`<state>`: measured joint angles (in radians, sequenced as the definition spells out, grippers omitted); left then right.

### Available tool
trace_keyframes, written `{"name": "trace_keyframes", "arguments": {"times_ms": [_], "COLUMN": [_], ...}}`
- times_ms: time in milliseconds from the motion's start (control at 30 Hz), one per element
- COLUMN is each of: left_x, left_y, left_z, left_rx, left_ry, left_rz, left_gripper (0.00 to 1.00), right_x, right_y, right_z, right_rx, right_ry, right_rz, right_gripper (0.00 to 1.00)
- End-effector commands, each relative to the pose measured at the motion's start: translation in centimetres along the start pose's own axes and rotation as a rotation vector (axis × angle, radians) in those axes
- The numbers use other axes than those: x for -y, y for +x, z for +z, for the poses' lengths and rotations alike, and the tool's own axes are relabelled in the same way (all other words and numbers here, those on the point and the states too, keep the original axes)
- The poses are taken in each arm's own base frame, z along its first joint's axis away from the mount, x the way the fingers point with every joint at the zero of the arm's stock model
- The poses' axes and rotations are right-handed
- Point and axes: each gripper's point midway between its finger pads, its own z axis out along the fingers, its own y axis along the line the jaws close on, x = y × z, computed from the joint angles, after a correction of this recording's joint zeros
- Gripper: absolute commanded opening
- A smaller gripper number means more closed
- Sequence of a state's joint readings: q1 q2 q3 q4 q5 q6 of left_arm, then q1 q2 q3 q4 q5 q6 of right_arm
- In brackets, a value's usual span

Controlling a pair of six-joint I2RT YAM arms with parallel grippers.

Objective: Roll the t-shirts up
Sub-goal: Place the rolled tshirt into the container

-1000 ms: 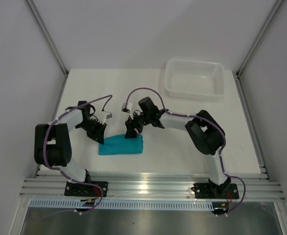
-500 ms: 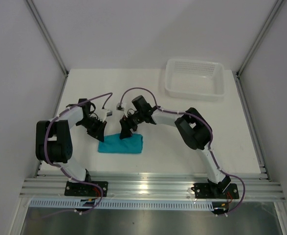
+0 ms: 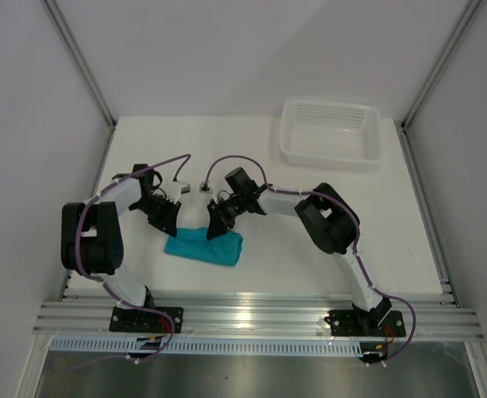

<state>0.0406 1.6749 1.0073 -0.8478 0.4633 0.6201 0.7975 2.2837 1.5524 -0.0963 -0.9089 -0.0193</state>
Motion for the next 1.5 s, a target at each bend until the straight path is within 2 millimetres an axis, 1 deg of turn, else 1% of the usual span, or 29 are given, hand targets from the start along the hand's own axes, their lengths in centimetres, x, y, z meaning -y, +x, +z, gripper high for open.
{"name": "trace_keyframes", "arguments": {"times_ms": [0, 167, 233, 300, 333, 367, 400, 500, 533, 600, 667, 800, 933, 967, 1000, 1033, 1067, 1100, 1267, 1367, 1467], "left_x": [-1.3, -1.5, -1.6, -1.7, -1.6, -1.4, -1.4, -0.9, -0.9, -0.2, -0.3, -0.1, -0.1, -0.1, -0.1, -0.1, -0.1, -0.2, -0.1, 0.1, 0.8], "left_y": [-1.5, -1.9, -2.1, -2.4, -2.5, -2.6, -2.8, -3.1, -3.3, -3.6, -3.9, -3.9, -3.9, -3.9, -3.9, -3.8, -3.9, -3.9, -3.7, -3.5, -3.4], "left_z": [-0.7, -1.2, -1.4, -1.7, -1.8, -2.1, -2.3, -3.1, -3.5, -4.3, -5.2, -6.9, -7.7, -7.8, -7.9, -7.9, -8.0, -8.0, -7.6, -7.3, -6.5], "left_rx": [0.037, 0.042, 0.043, 0.053, 0.054, 0.059, 0.064, 0.083, 0.095, 0.117, 0.142, 0.177, 0.196, 0.2, 0.203, 0.206, 0.207, 0.207, 0.204, 0.2, 0.212], "left_ry": [-0.041, -0.052, -0.059, -0.068, -0.067, -0.065, -0.065, -0.057, -0.054, -0.026, -0.027, -0.058, -0.071, -0.072, -0.075, -0.072, -0.073, -0.074, -0.059, -0.039, 0.008], "left_rz": [0.03, 0.036, 0.036, 0.044, 0.044, 0.049, 0.05, 0.055, 0.053, 0.047, 0.04, 0.043, 0.041, 0.041, 0.04, 0.036, 0.036, 0.035, 0.026, 0.013, -0.005], "left_gripper": [0.2, 0.22, 0.28, 0.33, 0.34, 0.34, 0.35, 0.36, 0.36, 0.36, 0.37, 0.38, 0.39, 0.39, 0.39, 0.39, 0.39, 0.39, 0.39, 0.39, 0.39], "right_x": [-0.7, -1.5, -1.6, -1.9, -1.9, -2.0, -1.9, -2.1, -2.1, -2.1, -2.5, -3.3, -4.0, -3.7, -3.7, -3.6, -3.3, -3.2, -2.5, -1.9, -1.2], "right_y": [0.7, 0.1, 0.0, 0.0, 0.0, 0.0, 0.0, 0.0, -0.6, -0.9, -1.6, -3.4, -4.7, -4.6, -5.0, -5.1, -4.7, -5.2, -5.5, -5.0, -3.9], "right_z": [0.3, 0.2, 0.2, 0.2, 0.1, 0.1, 0.1, -0.1, -0.1, -0.4, -0.8, -1.8, -3.0, -3.5, -3.7, -3.9, -4.2, -4.4, -5.3, -4.9, -4.2], "right_rx": [0.003, 0.021, 0.024, 0.02, 0.021, 0.02, 0.022, 0.022, 0.046, 0.066, 0.097, 0.162, 0.234, 0.249, 0.272, 0.286, 0.296, 0.323, 0.369, 0.353, 0.324], "right_ry": [-0.045, -0.072, -0.074, -0.078, -0.08, -0.083, -0.078, -0.076, -0.08, -0.071, -0.063, -0.045, -0.029, -0.013, -0.016, -0.016, -0.009, -0.012, 0.0, 0.031, 0.056], "right_rz": [0.035, 0.048, 0.051, 0.061, 0.066, 0.07, 0.071, 0.084, 0.057, 0.078, 0.084, 0.074, 0.074, 0.091, 0.081, 0.109, 0.13, 0.122, 0.188, 0.192, 0.24], "right_gripper": [0.22, 0.17, 0.15, 0.1, 0.08, 0.01, 0.0, 0.0, 0.0, 0.0, 0.0, 0.0, 0.0, 0.0, 0.0, 0.0, 0.0, 0.0, 0.0, 0.0, 0.0]}}
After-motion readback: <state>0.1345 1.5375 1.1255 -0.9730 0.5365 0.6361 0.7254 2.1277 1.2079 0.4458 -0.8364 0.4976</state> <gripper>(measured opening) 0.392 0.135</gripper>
